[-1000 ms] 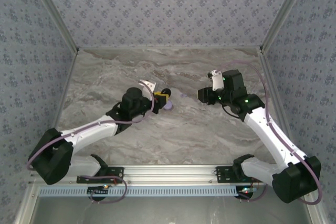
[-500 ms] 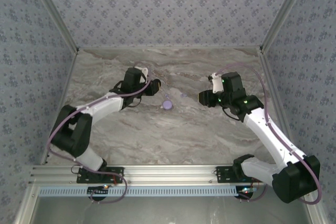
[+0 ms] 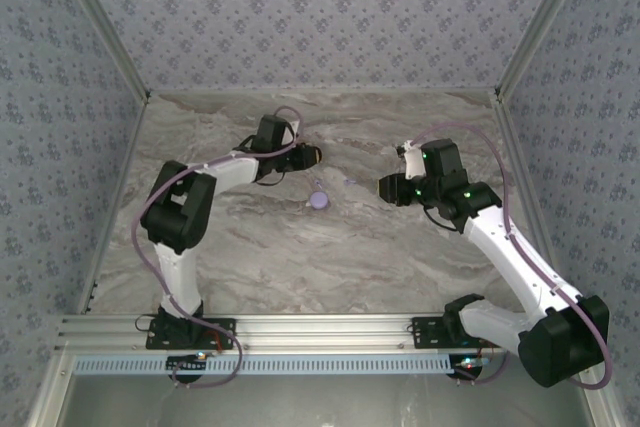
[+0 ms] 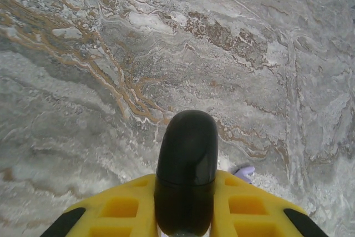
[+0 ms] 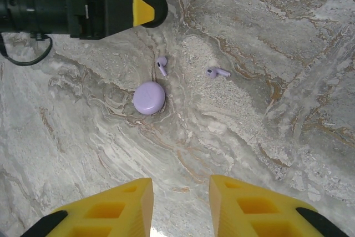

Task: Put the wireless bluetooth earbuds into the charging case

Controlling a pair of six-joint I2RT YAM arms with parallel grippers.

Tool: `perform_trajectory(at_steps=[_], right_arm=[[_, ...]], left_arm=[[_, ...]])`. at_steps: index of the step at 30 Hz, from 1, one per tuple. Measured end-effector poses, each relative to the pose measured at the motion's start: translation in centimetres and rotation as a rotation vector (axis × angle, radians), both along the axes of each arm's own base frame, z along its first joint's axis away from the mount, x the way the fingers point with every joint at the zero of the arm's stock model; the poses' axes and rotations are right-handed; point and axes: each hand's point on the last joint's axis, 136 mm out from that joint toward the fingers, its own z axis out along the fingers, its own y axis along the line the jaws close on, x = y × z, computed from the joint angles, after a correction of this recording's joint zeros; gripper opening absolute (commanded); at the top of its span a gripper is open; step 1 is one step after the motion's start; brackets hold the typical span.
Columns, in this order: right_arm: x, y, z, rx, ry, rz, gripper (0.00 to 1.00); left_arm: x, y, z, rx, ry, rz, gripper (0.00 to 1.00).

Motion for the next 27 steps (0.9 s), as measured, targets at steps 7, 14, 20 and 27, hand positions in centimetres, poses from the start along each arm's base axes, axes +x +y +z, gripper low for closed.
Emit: perform_trajectory(at_steps=[7,14,20,27], right_arm=[[-0.1,0.0,-0.4,-0.006,0.015,0.000,0.34],[-0.4,-0.1,-0.7,-0.013,0.033,0.000,0.34],[-0.5,-0.2,-0.9,-0.017,0.042,0.000,0.35],[-0.6,-0.5,-1.1,-0.028,0.050,-0.009,0.36]], left_arm=[[1.9,-1.4,-2.0,-0.007,0.045,-0.013,0.21],[3.6,-2.1,-3.9,0.007,0.087,-0.010,0.24],[4.6,-2.6,-4.0,0.009,0.099,-0.012,0.36],[5.1,-2.3,-3.8,0.048,0.080,-0.005,0.62]])
